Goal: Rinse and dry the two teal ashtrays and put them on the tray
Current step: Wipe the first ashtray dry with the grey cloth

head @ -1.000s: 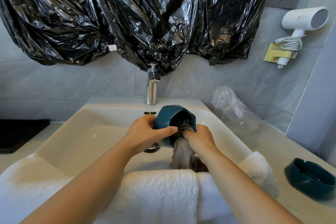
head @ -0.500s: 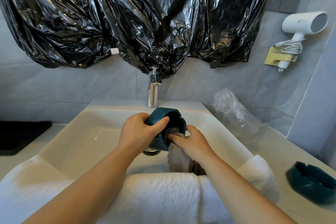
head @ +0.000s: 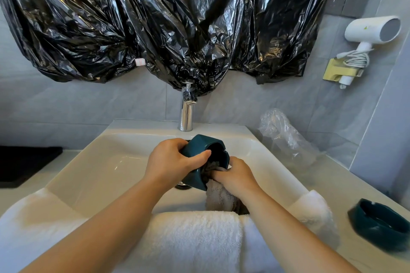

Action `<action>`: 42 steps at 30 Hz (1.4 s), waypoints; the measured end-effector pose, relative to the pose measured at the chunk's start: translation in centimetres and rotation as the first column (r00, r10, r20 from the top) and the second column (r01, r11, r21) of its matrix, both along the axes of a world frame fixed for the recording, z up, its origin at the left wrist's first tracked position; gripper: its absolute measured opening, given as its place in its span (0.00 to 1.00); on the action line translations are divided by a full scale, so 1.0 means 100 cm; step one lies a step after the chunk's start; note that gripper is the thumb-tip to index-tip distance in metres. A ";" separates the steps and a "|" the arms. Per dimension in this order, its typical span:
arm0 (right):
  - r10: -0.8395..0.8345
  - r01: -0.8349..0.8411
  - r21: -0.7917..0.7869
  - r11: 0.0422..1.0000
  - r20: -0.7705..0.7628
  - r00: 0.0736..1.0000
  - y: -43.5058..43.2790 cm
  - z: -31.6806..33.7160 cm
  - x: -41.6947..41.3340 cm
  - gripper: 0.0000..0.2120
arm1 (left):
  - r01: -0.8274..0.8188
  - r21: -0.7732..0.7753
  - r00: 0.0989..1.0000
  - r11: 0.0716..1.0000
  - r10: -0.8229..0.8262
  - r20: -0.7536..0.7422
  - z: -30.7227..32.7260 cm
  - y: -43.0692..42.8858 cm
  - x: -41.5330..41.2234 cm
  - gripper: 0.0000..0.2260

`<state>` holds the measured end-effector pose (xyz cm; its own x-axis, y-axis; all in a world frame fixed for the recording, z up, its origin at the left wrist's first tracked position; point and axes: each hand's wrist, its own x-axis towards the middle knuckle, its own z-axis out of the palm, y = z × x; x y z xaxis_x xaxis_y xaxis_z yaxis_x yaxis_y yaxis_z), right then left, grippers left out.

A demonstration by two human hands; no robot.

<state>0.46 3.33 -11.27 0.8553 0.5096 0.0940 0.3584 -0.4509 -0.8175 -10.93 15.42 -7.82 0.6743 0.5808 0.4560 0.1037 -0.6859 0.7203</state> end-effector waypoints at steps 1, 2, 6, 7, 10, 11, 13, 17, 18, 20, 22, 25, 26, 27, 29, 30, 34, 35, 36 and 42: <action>-0.050 0.053 -0.028 0.998 0.091 0.995 -0.002 0.003 -0.002 0.16 | 0.014 -0.002 1.000 1.000 -0.014 -0.015 0.000 0.000 0.000 0.15; -0.094 0.106 -0.056 0.993 0.188 0.978 -0.003 0.006 -0.005 0.14 | 0.033 -0.006 0.999 0.999 -0.033 -0.030 0.001 -0.001 0.000 0.14; -0.180 0.241 -0.075 0.968 0.468 0.865 -0.006 0.019 -0.014 0.09 | 0.095 -0.038 0.994 0.995 -0.097 -0.055 -0.001 0.001 -0.002 0.12; -0.181 0.245 -0.070 0.967 0.488 0.854 -0.006 0.020 -0.015 0.09 | 0.096 -0.038 0.993 0.995 -0.098 -0.061 -0.002 0.002 -0.003 0.13; -0.147 0.208 -0.084 0.975 0.457 0.877 -0.004 0.016 -0.013 0.09 | 0.070 -0.063 0.997 0.996 -0.072 -0.035 -0.003 0.005 -0.002 0.16; -0.124 0.161 -0.073 0.984 0.365 0.923 -0.004 0.013 -0.010 0.08 | 0.059 -0.079 0.998 0.995 -0.061 -0.022 -0.003 0.006 -0.002 0.16; -0.032 0.036 -0.040 0.999 0.098 0.995 -0.003 0.006 -0.004 0.09 | 0.041 -0.095 0.999 0.995 -0.042 -0.009 -0.002 0.004 -0.002 0.17; 0.084 -0.090 -0.030 0.996 -0.150 0.985 -0.003 0.003 -0.003 0.11 | 0.057 -0.143 0.998 0.988 -0.057 0.006 -0.002 0.002 -0.001 0.16; 0.071 -0.073 -0.011 0.997 -0.146 0.987 -0.004 0.003 -0.002 0.11 | 0.062 -0.148 0.998 0.987 -0.063 -0.003 -0.002 0.002 -0.001 0.15; 0.025 -0.024 0.018 1.000 -0.116 0.993 -0.005 0.005 -0.001 0.07 | 0.069 -0.153 0.997 0.986 -0.072 -0.019 -0.001 0.002 0.000 0.15; -0.018 0.019 0.016 1.000 -0.105 0.994 -0.006 0.007 -0.001 0.05 | 0.098 -0.198 0.995 0.975 -0.102 -0.011 -0.001 0.001 0.002 0.16; -0.071 0.078 0.030 0.997 -0.189 0.979 -0.006 0.008 0.000 0.07 | 0.196 -0.281 0.976 0.940 -0.213 -0.033 -0.001 0.001 0.001 0.17; -0.089 0.104 0.054 0.993 -0.234 0.968 -0.006 0.008 0.001 0.08 | 0.229 -0.291 0.964 0.929 -0.258 -0.063 -0.002 0.001 0.002 0.19; -0.105 0.132 0.082 0.988 -0.275 0.956 -0.006 0.008 0.002 0.09 | 0.247 -0.294 0.955 0.923 -0.283 -0.088 -0.003 0.000 0.003 0.20; -0.107 0.166 0.147 0.975 -0.345 0.933 -0.006 0.009 0.002 0.12 | 0.232 -0.300 0.961 0.925 -0.266 -0.079 -0.005 0.000 0.004 0.21; -0.092 0.163 0.162 0.973 -0.373 0.923 -0.006 0.011 0.000 0.13 | 0.218 -0.310 0.969 0.925 -0.244 -0.047 -0.005 0.001 0.005 0.20; -0.012 0.072 0.135 0.988 -0.401 0.916 -0.005 0.013 -0.005 0.17 | 0.167 -0.257 0.986 0.952 -0.167 0.021 -0.006 0.004 0.005 0.14; -0.005 0.056 0.131 0.990 -0.360 0.933 -0.005 0.013 -0.005 0.14 | 0.143 -0.213 0.990 0.967 -0.141 0.022 -0.007 0.006 0.005 0.12; -0.009 0.045 0.116 0.992 -0.294 0.956 -0.006 0.012 -0.005 0.11 | 0.124 -0.173 0.992 0.977 -0.122 0.025 -0.007 0.006 0.004 0.10; -0.123 0.131 -0.030 0.991 0.185 0.975 -0.008 0.010 -0.008 0.07 | 0.136 -0.095 0.990 0.986 -0.138 -0.016 -0.009 0.008 0.004 0.15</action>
<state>-0.30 2.53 -10.26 0.8837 0.4046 0.2352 0.4372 -0.5345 -0.7233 -10.58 16.23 -8.68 0.7599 0.5218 0.3876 0.0305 -0.6242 0.7807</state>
